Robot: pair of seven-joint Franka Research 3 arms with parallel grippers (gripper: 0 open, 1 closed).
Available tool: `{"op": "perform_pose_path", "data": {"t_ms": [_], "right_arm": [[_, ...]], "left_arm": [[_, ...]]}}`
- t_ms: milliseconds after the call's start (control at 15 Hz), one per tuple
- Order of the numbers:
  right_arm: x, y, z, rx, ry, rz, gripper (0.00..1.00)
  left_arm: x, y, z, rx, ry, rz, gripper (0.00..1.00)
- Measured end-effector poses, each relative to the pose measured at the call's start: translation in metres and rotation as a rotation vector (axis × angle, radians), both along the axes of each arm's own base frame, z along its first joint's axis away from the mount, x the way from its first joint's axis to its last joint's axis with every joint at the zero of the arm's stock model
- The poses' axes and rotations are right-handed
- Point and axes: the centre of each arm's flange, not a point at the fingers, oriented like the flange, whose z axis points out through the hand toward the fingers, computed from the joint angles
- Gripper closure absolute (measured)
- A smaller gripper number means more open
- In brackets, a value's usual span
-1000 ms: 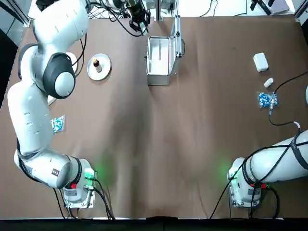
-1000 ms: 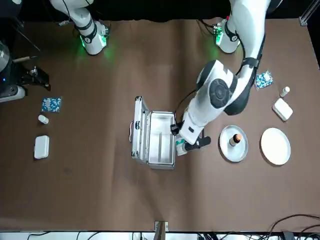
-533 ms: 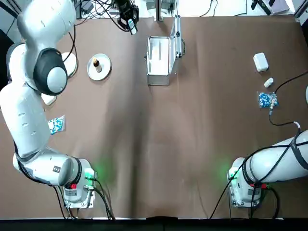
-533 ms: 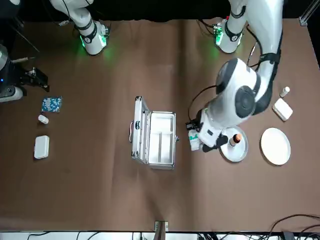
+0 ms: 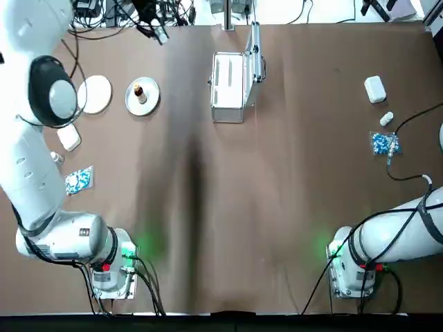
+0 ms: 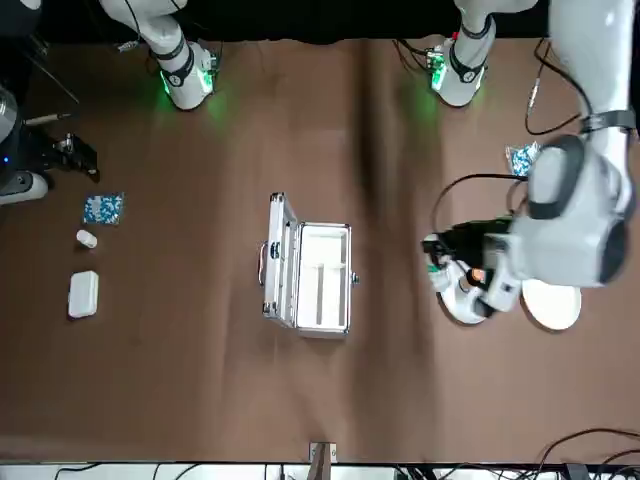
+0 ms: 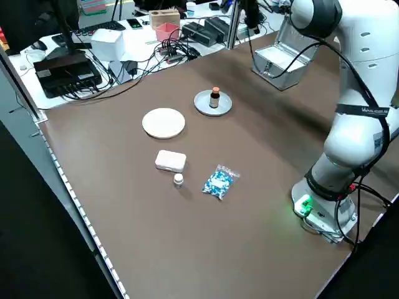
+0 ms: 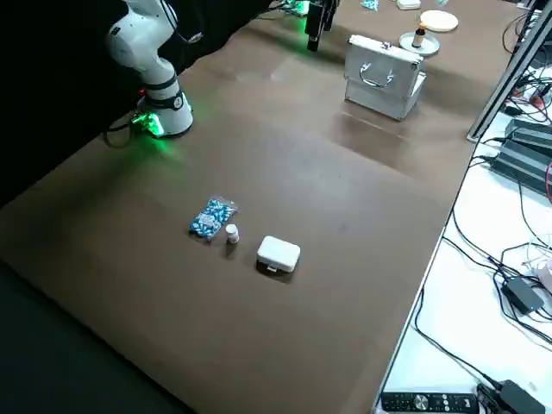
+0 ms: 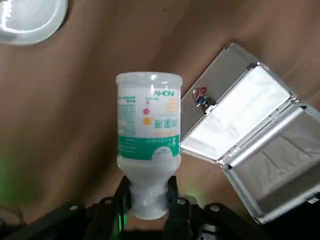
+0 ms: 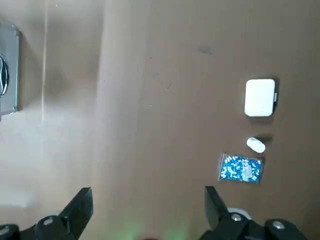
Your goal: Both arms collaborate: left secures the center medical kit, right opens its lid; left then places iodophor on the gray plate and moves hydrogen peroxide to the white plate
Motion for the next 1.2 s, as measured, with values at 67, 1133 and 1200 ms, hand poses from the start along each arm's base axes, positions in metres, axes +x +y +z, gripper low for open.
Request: {"op": "perform_pose_path", "data": {"t_ms": [67,1133,1200], "right_arm": [[0.000,0.001,0.000,0.000,0.003,0.001,0.01],[0.000,0.008,0.002,0.001,-0.007,0.014,0.01],[0.000,0.007,0.002,0.000,-0.007,0.013,0.01]], "left_arm": [[0.003,0.029,0.001,-0.041,0.034,0.043,0.67],[-0.014,0.361,-0.113,-0.435,0.406,0.651,0.67],[-0.020,0.375,-0.123,-0.448,0.424,0.666,0.67]]}}
